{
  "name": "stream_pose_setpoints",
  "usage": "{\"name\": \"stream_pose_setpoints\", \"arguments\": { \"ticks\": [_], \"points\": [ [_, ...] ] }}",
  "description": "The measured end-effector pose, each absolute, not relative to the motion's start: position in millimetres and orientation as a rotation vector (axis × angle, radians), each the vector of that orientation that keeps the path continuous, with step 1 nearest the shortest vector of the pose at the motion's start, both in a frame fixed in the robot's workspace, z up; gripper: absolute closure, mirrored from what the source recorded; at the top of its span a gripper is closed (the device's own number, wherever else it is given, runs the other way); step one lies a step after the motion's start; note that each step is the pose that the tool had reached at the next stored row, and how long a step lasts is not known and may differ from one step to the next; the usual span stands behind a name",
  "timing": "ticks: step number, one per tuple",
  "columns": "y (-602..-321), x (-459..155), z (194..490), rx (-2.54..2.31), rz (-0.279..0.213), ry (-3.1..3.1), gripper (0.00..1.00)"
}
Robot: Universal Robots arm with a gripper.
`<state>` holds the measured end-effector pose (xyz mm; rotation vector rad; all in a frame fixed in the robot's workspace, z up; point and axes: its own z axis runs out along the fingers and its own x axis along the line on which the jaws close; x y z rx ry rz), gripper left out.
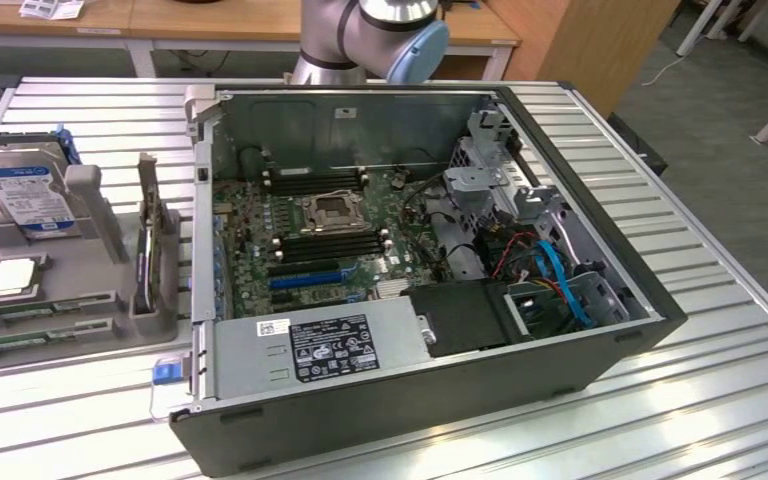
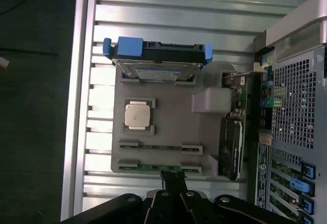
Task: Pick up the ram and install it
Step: 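Pick up the ram and move it above insertion slot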
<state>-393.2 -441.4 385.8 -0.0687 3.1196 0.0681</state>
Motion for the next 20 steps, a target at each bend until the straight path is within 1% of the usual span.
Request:
{"name": "stream_pose_setpoints", "arguments": {
  "ticks": [20],
  "points": [
    [-441.4, -393.2, 385.7, -0.377, 0.066, 3.103, 0.90]
  ]
}}
